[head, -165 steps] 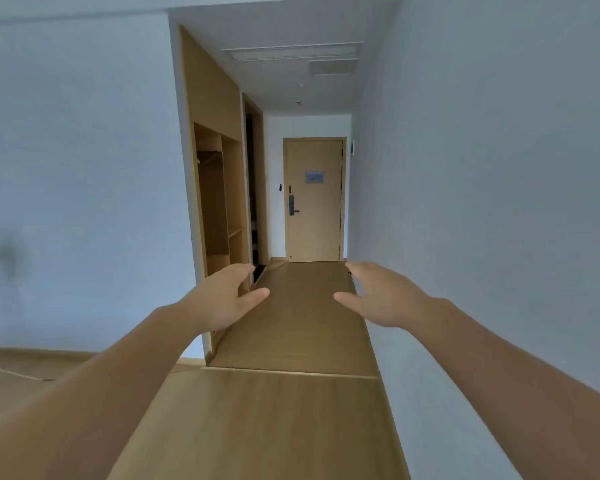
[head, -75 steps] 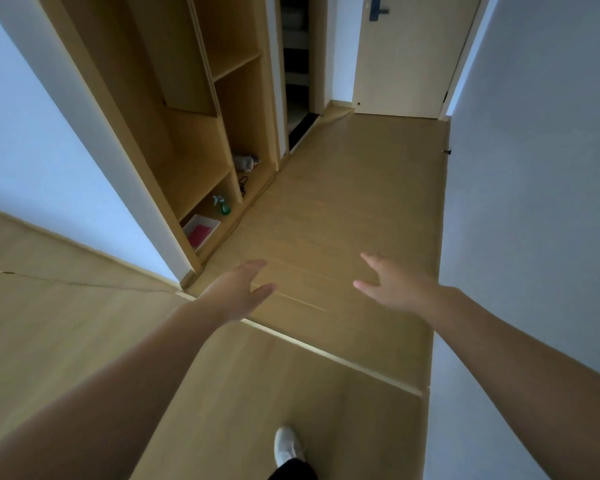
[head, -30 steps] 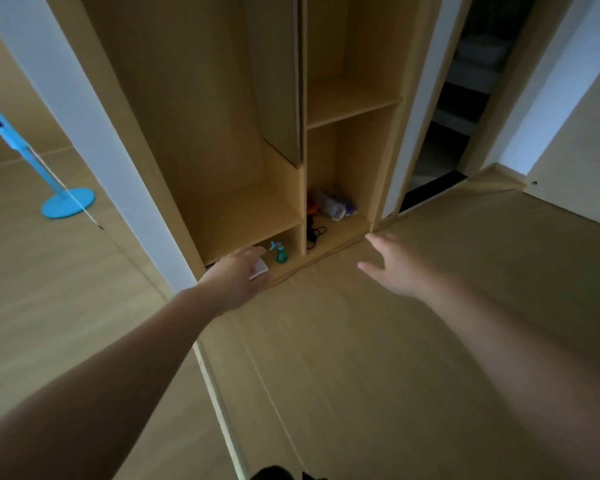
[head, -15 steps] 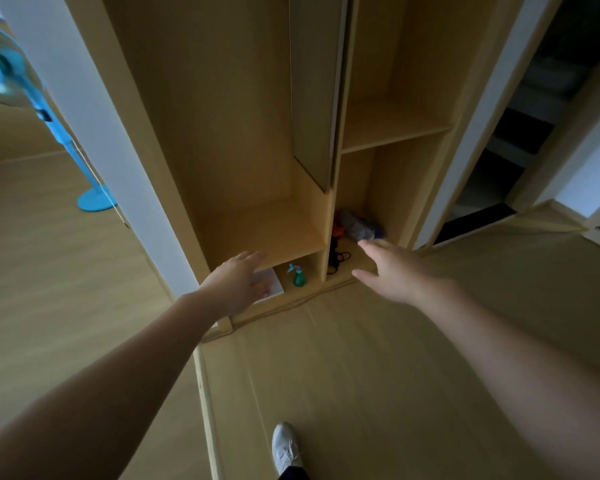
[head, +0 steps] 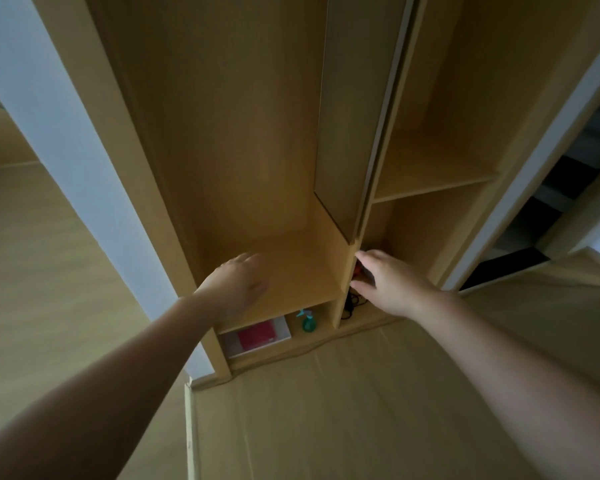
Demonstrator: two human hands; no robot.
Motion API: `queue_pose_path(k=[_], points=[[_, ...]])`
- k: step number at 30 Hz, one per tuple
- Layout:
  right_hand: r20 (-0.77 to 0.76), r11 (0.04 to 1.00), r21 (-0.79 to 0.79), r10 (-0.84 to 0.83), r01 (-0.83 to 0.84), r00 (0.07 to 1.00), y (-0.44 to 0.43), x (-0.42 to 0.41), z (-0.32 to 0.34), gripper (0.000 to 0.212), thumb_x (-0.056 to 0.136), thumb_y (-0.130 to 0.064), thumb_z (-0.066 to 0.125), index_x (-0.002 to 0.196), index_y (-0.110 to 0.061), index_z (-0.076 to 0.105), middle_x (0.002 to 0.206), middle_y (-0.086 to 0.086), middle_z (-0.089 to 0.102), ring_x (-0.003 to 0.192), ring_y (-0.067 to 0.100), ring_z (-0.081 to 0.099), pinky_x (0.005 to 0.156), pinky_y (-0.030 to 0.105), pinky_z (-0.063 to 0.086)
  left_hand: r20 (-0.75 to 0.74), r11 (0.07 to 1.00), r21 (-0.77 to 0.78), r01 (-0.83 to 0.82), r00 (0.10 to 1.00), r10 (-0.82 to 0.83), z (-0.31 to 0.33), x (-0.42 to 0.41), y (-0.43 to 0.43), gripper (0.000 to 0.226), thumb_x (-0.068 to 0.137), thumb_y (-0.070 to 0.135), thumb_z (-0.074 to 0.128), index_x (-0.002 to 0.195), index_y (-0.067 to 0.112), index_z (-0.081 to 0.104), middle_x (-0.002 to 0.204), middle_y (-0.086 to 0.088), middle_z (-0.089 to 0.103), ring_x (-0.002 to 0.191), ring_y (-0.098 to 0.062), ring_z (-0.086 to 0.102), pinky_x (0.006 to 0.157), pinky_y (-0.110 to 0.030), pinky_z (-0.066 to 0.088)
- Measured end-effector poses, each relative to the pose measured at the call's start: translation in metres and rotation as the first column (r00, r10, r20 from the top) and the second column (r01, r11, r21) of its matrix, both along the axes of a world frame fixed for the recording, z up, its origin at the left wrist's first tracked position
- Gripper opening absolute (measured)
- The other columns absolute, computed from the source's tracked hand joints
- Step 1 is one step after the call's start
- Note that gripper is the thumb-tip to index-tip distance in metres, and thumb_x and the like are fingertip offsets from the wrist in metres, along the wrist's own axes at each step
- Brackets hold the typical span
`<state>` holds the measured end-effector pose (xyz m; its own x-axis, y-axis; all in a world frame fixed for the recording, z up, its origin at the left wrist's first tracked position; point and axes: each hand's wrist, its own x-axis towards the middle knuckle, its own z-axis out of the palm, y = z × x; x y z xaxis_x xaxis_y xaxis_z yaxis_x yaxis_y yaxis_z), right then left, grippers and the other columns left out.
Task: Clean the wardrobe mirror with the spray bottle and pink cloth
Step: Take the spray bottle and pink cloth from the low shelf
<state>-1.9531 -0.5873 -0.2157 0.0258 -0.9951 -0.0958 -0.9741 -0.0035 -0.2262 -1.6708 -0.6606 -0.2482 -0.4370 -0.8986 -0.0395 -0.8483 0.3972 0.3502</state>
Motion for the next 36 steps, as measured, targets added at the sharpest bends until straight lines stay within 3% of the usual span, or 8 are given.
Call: queue_pose_path(k=[10, 16, 23, 27, 31, 36], points=[[-0.014, 0.981, 0.007, 0.194, -0.194, 0.981, -0.128, -0.025, -0.016, 0.068, 0.097, -0.051, 0.045, 0.153, -0.025, 0.018, 0.160, -0.001, 0.019, 0.139, 0.021, 0.036, 0.105, 0.037, 0.042, 0.031, 0.990, -0.031, -0.135, 0.990, 0.136, -0.004, -0.035, -0.084, 0.059, 0.097, 0.045, 0.047, 0.149, 0.022, 0.031, 0.151, -0.003, 0.039, 0.134, -0.024, 0.043, 0.107, -0.036, 0.036], [0.060, 0.955, 0.000, 0.296, -0.296, 0.953, -0.218, -0.055, -0.020, 0.065, 0.097, -0.050, 0.044, 0.152, -0.025, 0.021, 0.160, -0.003, 0.020, 0.139, 0.020, 0.037, 0.103, 0.036, 0.045, 0.070, 0.963, 0.000, -0.269, 0.961, 0.268, -0.008, -0.074, -0.132, 0.061, 0.097, 0.043, 0.047, 0.151, 0.021, 0.027, 0.155, -0.003, 0.033, 0.139, -0.023, 0.036, 0.111, -0.035, 0.031], [0.131, 0.926, -0.025, 0.376, -0.377, 0.917, -0.291, -0.062, -0.032, 0.064, 0.097, -0.047, 0.045, 0.152, -0.022, 0.023, 0.159, 0.000, 0.022, 0.143, 0.021, 0.029, 0.109, 0.037, 0.038, 0.052, 0.925, -0.020, -0.380, 0.924, 0.380, -0.011, -0.090, -0.174, 0.061, 0.098, 0.043, 0.047, 0.151, 0.020, 0.028, 0.154, -0.005, 0.034, 0.140, -0.024, 0.034, 0.110, -0.035, 0.031], [0.148, 0.919, -0.059, 0.394, -0.389, 0.907, -0.317, -0.051, -0.045, 0.063, 0.098, -0.046, 0.046, 0.152, -0.020, 0.026, 0.158, 0.004, 0.026, 0.144, 0.022, 0.027, 0.112, 0.037, 0.030, 0.027, 0.927, -0.040, -0.372, 0.927, 0.373, -0.017, -0.088, -0.200, 0.057, 0.097, 0.040, 0.049, 0.148, 0.019, 0.033, 0.150, -0.005, 0.040, 0.136, -0.024, 0.039, 0.107, -0.033, 0.033], [0.133, 0.928, -0.096, 0.369, -0.359, 0.920, -0.336, -0.038, -0.070, 0.062, 0.098, -0.045, 0.046, 0.151, -0.018, 0.028, 0.156, 0.004, 0.030, 0.142, 0.023, 0.032, 0.110, 0.035, 0.033, 0.022, 0.945, -0.065, -0.320, 0.946, 0.322, -0.038, -0.078, -0.227, 0.042, 0.097, 0.035, 0.051, 0.134, 0.015, 0.049, 0.131, -0.008, 0.053, 0.119, -0.028, 0.052, 0.094, -0.034, 0.042], [0.143, 0.937, -0.065, 0.350, -0.344, 0.926, -0.346, -0.021, -0.121, 0.061, 0.099, -0.045, 0.045, 0.151, -0.018, 0.029, 0.157, 0.004, 0.030, 0.143, 0.022, 0.030, 0.111, 0.034, 0.031, 0.017, 0.950, -0.013, -0.311, 0.950, 0.311, -0.091, -0.059, -0.243, 0.046, 0.096, 0.032, 0.051, 0.138, 0.018, 0.043, 0.133, -0.009, 0.053, 0.119, -0.029, 0.051, 0.094, -0.035, 0.043]])
